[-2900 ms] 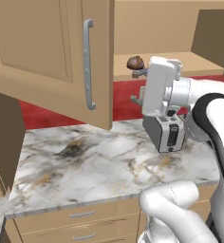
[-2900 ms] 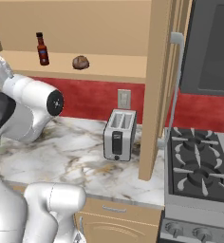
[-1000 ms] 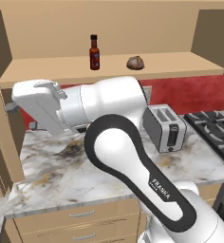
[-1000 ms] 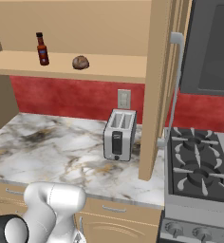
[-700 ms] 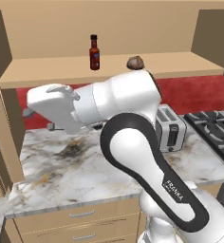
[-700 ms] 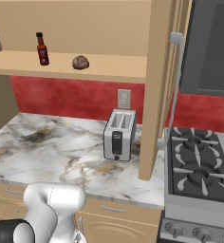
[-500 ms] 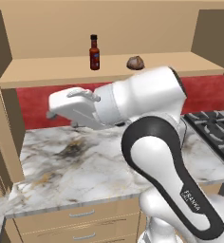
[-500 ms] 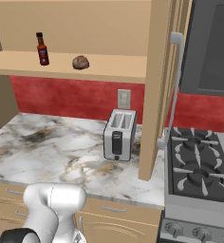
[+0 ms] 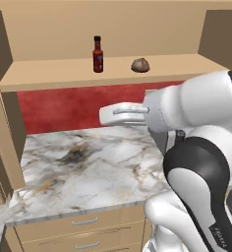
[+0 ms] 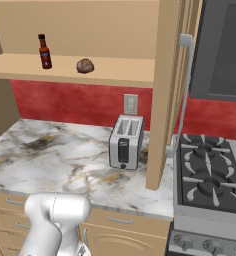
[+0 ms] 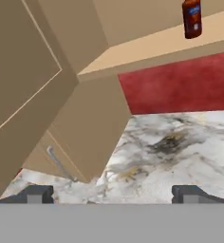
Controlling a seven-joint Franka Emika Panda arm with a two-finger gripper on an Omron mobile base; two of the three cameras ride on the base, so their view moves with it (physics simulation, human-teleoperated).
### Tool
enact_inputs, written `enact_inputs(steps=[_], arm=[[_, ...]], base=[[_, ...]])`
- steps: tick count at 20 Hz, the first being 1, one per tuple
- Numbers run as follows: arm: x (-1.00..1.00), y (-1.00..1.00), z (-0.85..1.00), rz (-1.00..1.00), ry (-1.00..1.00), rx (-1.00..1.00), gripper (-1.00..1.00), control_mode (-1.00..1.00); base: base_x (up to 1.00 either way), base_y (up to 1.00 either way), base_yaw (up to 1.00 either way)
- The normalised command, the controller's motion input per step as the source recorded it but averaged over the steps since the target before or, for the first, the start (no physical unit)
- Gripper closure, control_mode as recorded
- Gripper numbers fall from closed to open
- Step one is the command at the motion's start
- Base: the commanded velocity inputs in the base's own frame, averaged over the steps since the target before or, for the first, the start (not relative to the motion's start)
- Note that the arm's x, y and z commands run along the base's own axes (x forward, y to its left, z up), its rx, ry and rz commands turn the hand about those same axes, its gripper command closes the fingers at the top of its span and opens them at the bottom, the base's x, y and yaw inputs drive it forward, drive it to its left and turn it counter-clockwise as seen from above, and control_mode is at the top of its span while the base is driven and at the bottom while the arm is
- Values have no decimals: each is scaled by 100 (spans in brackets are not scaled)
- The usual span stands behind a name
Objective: The dining table condiment station is running low on condiment bottle. Refill the condiment station by opening the cabinet and taking the condiment bottle from the cabinet and placing it on the dining table.
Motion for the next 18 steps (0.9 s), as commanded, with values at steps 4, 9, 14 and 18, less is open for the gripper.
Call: enact_inputs(steps=[4,9,14,18], arm=[[12,-99,1,-39,-7,-11,-100,-100],[26,-74,22,-33,-12,0,-100,-100],[30,-10,53,-11,-21,-1,-100,-100],[27,0,21,0,-22,-2,-100,-100]], base=[[0,0,0],[0,0,0],[0,0,0],[0,0,0]])
